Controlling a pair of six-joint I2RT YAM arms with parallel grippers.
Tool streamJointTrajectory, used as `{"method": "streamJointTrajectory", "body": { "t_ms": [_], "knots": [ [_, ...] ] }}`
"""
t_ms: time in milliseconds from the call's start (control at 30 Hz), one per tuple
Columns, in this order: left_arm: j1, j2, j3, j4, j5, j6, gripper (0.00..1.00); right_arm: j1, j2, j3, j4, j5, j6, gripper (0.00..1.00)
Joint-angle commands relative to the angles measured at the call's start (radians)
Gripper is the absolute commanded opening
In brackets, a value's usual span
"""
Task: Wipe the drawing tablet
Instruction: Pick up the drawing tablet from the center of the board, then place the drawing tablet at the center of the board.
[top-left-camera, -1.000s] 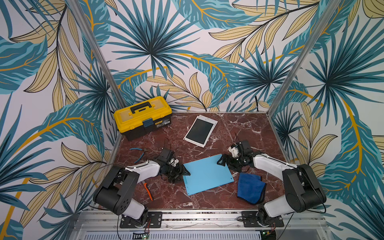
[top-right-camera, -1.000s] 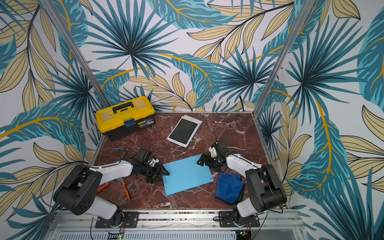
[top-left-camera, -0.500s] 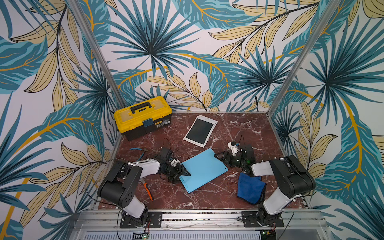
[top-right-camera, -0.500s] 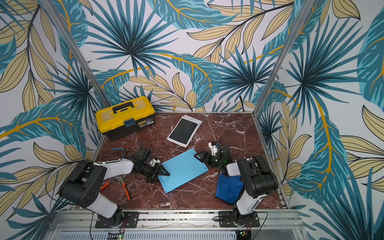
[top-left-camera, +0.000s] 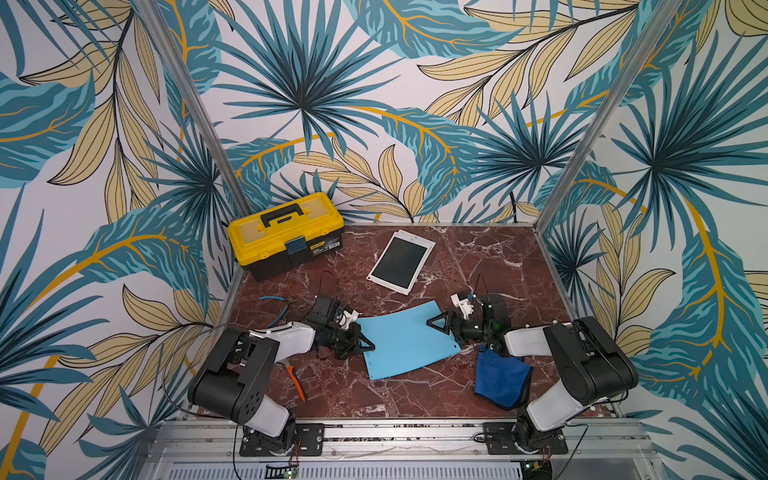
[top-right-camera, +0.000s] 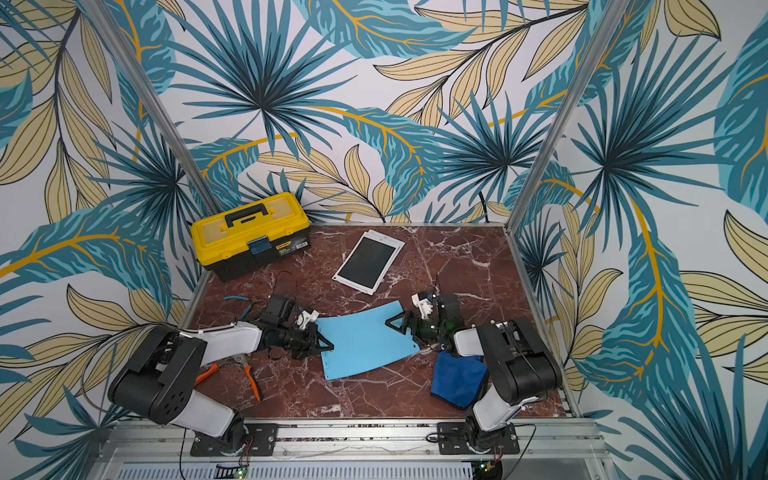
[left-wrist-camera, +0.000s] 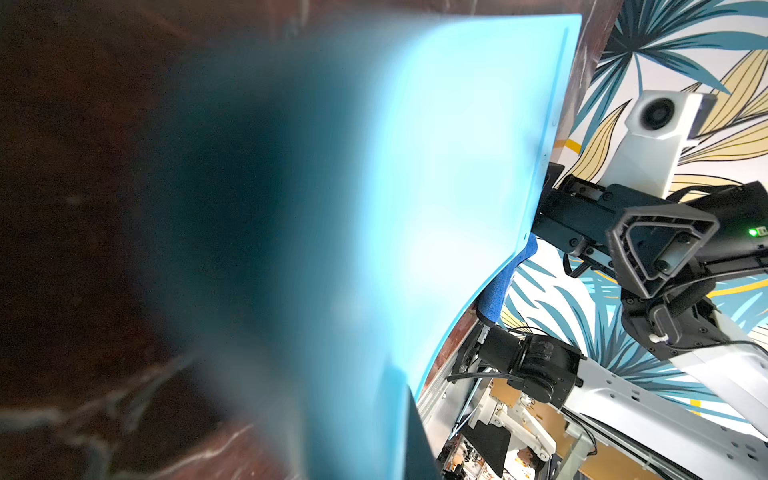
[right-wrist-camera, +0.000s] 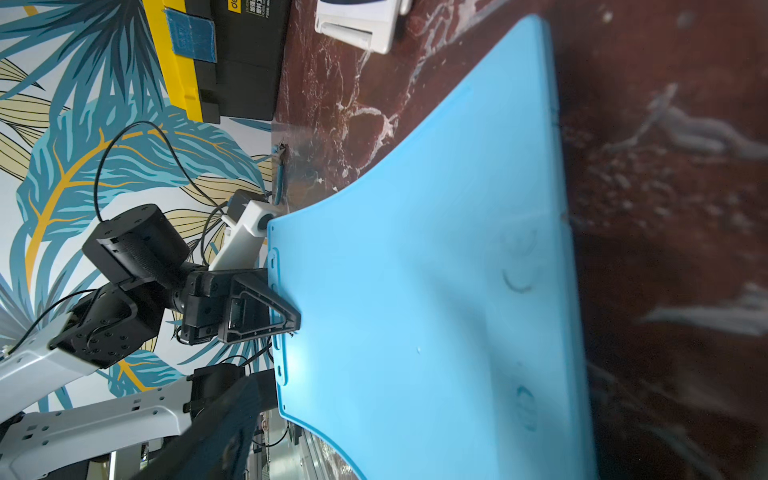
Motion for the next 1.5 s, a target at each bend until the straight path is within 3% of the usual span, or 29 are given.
{"method": "streamJointTrajectory", "body": {
  "t_ms": [0,133,267,333,400,600,700,800,867,967,1067,1100,1200,1300,1467],
  "knots": [
    [-0.024,-0.021,-0.018,-0.060,-0.130,0.003,0.00,0.063,-0.035,-0.020,-0.264,-0.032,0.002,0.92],
    [-0.011,-0.135,0.028,-0.060,-0.040,0.053,0.01,0.063,-0.220,0.067,-0.611,0.175,-0.132,0.95],
    [-0.012,-0.252,0.136,-0.060,0.028,0.095,0.02,0.062,-0.423,0.154,-0.867,0.428,-0.167,0.96],
    [-0.012,-0.293,0.207,-0.060,0.011,0.119,0.02,0.062,-0.514,0.203,-0.961,0.538,-0.167,0.97],
    [-0.013,-0.315,0.266,-0.060,-0.076,0.145,0.02,0.062,-0.596,0.249,-1.036,0.636,-0.157,0.97],
    [-0.020,-0.318,0.407,-0.064,-0.341,0.440,0.00,0.062,-0.803,0.367,-1.180,0.859,-0.148,0.99],
    [-0.055,-0.272,0.485,-0.064,-0.322,0.631,0.00,0.062,-0.839,0.430,-1.258,0.922,-0.164,0.99],
    [-0.165,-0.213,0.566,-0.064,-0.279,0.890,0.00,0.062,-0.871,0.452,-1.299,0.968,-0.152,0.99],
    [-0.268,-0.179,0.608,-0.064,-0.344,1.095,0.00,0.062,-0.914,0.450,-1.302,0.994,-0.138,0.99],
    [-0.397,-0.074,0.673,-0.064,-0.531,1.377,0.00,0.062,-0.993,0.443,-1.301,1.037,-0.116,0.99],
    [-0.509,0.078,0.729,-0.044,-0.835,1.673,0.00,0.062,-1.070,0.433,-1.286,1.058,-0.098,0.99],
    [-0.540,0.152,0.772,-0.023,-0.990,1.726,0.00,0.062,-1.090,0.431,-1.286,1.060,-0.094,0.99],
    [-0.563,0.328,0.888,0.057,-1.191,1.825,0.00,0.062,-1.124,0.432,-1.293,1.065,-0.092,0.99],
    [-0.562,0.443,0.977,0.112,-1.248,1.855,0.00,0.062,-1.155,0.437,-1.309,1.077,-0.093,0.99],
    [-0.600,0.603,1.053,0.211,-1.315,2.036,0.00,0.062,-1.162,0.459,-1.338,1.095,-0.111,0.99]
  ]
}}
